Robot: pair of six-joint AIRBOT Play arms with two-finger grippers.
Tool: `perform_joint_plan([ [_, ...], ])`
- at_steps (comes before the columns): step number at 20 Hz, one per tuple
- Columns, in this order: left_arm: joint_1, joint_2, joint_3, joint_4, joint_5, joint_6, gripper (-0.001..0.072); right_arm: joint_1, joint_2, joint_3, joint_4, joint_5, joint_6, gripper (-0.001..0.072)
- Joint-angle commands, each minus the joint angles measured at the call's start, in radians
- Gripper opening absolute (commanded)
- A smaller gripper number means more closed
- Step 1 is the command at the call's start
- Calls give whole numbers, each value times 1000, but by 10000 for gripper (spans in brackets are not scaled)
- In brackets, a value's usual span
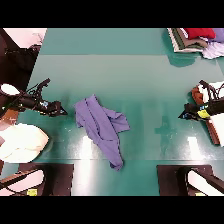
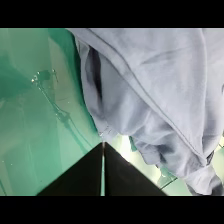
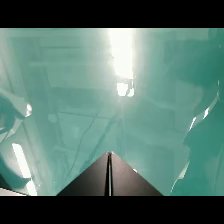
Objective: Fold the shirts.
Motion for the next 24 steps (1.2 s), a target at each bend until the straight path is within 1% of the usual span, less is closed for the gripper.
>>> perform_joint_plan([
  [1,0,0,0,-2,2,-1,32,1,1,0,1,-5,0,18],
  [4,0,0,-1,-55,16,1,33,1,0,-1,2,-54,0,17],
  [7,0,0,21,-106,40,-10,33,1,1,2,3,-11,0,18],
  [9,0,2,114,-103,3,-74,21,1,1,43,0,8,-3,18],
  [11,-6,28,216,-85,-29,-78,21,2,8,127,3,33,-3,17],
  [14,-115,88,289,7,3,-77,24,3,63,251,2,24,-2,17],
  [15,-163,89,285,10,14,-67,221,3,81,281,2,19,-2,17],
  [16,-214,86,272,29,44,-60,611,3,101,308,2,14,-2,17],
  [17,-259,84,251,65,79,-65,685,3,119,327,2,8,-2,17],
  [18,-296,76,227,113,122,-78,685,3,136,341,2,-2,-2,18],
  [20,-320,39,179,168,155,-116,686,4,155,361,2,-9,-2,17],
  [22,-320,-5,130,187,153,-136,686,5,174,364,2,-7,-2,17],
  [24,-320,-63,93,175,156,-158,686,23,175,364,2,-8,-2,17],
])
